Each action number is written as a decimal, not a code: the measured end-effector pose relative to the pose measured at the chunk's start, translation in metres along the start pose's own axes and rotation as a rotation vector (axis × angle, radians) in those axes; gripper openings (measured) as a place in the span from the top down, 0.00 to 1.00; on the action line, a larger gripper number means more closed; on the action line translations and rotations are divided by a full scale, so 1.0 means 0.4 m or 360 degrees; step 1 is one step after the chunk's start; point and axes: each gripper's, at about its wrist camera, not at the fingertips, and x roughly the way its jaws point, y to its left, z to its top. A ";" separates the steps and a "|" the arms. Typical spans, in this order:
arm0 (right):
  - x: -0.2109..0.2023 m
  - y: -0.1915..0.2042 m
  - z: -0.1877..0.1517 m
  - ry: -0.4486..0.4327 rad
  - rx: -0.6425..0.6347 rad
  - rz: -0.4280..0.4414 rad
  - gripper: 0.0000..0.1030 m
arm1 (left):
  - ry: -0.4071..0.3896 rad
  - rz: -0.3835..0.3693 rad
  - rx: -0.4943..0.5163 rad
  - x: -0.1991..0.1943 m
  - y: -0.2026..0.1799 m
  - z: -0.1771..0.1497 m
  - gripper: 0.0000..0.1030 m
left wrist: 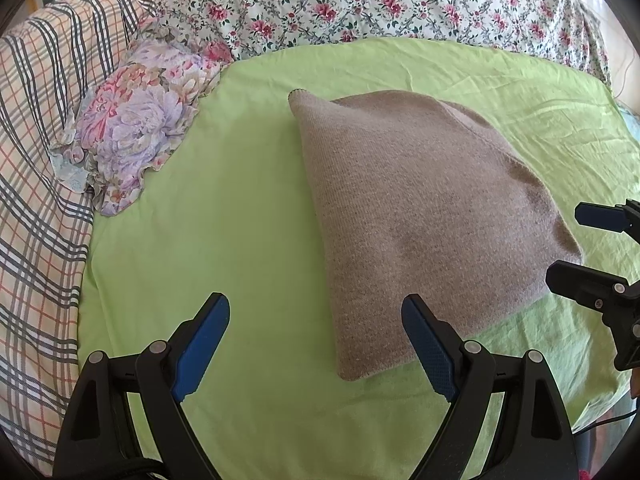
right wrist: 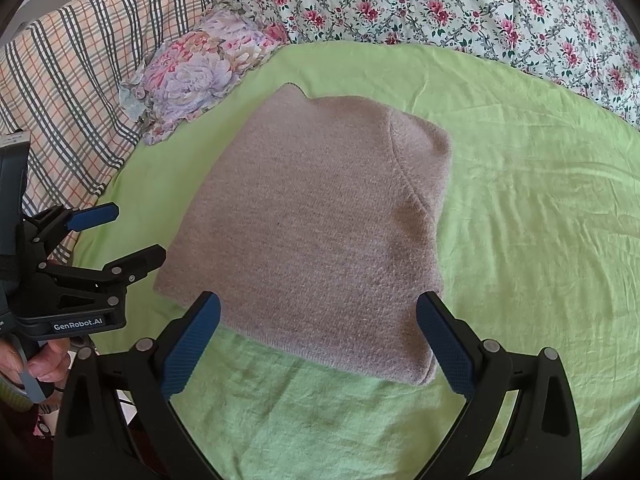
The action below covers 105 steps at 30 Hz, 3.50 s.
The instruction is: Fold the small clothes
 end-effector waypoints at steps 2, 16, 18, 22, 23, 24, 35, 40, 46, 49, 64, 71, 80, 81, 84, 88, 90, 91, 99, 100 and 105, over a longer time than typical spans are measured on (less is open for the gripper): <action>0.003 -0.001 0.001 0.0004 -0.0003 0.0003 0.04 | -0.0001 0.0003 -0.0005 0.000 -0.002 0.000 0.14; 0.004 0.003 0.003 0.0001 0.0001 0.0005 0.04 | -0.0003 0.0004 -0.0010 -0.001 -0.004 0.002 0.14; 0.004 0.004 0.004 0.0002 0.0001 0.0007 0.04 | -0.0002 0.0005 -0.0010 -0.001 -0.004 0.004 0.14; 0.004 0.003 0.005 0.0003 0.0000 0.0008 0.04 | -0.0002 0.0007 -0.0008 -0.001 -0.004 0.005 0.14; 0.004 0.004 0.004 0.0003 0.0000 0.0007 0.04 | -0.0001 0.0007 -0.0009 -0.001 -0.004 0.005 0.14; 0.003 0.006 0.005 0.0004 -0.0002 0.0006 0.04 | 0.0000 0.0008 -0.0011 -0.001 -0.004 0.006 0.14; 0.002 0.007 0.006 0.0006 0.0001 0.0004 0.04 | -0.0002 0.0006 -0.0010 -0.007 -0.007 0.005 0.14; 0.004 0.001 0.004 0.0022 -0.0005 0.0007 0.04 | 0.0003 0.0004 -0.0006 -0.007 -0.009 0.004 0.14; 0.004 -0.006 0.006 0.0026 -0.0010 0.0010 0.04 | 0.0003 -0.0006 -0.0006 -0.006 -0.011 0.003 0.14; 0.004 -0.006 0.007 0.0026 -0.0011 0.0011 0.04 | 0.0003 -0.0006 -0.0008 -0.007 -0.012 0.003 0.14; 0.005 -0.008 0.018 0.0018 -0.0015 0.0020 0.04 | -0.0001 -0.0009 -0.0008 -0.007 -0.010 0.009 0.14; 0.002 -0.019 0.034 0.0003 -0.0018 0.0025 0.04 | 0.0007 -0.0015 -0.0012 -0.003 -0.011 0.025 0.13; 0.005 -0.022 0.038 0.0002 -0.0017 0.0038 0.03 | 0.0007 -0.0013 -0.0008 -0.002 -0.014 0.031 0.13; 0.006 -0.021 0.039 0.0002 -0.0017 0.0038 0.03 | 0.0007 -0.0012 -0.0009 -0.002 -0.014 0.030 0.13; 0.006 -0.020 0.039 0.0001 -0.0014 0.0036 0.03 | 0.0006 -0.0011 -0.0004 0.001 -0.015 0.037 0.13; 0.007 -0.024 0.041 0.0001 -0.0017 0.0036 0.03 | -0.0002 0.0003 0.0011 0.005 -0.016 0.045 0.13; 0.007 -0.024 0.042 0.0001 -0.0014 0.0036 0.03 | -0.0005 0.0002 0.0015 0.006 -0.016 0.049 0.13; 0.009 -0.024 0.042 0.0000 -0.0014 0.0036 0.03 | -0.0006 0.0003 0.0017 0.006 -0.016 0.050 0.13; 0.036 -0.077 0.077 0.0021 0.0031 0.0022 0.03 | -0.0015 0.0006 -0.0011 0.028 0.003 0.081 0.13; 0.037 -0.078 0.078 0.0020 0.0033 0.0023 0.03 | -0.0017 0.0009 -0.0013 0.029 0.003 0.084 0.13; 0.042 -0.080 0.081 0.0018 0.0036 0.0029 0.03 | 0.0001 0.0010 -0.0018 0.046 0.009 0.095 0.13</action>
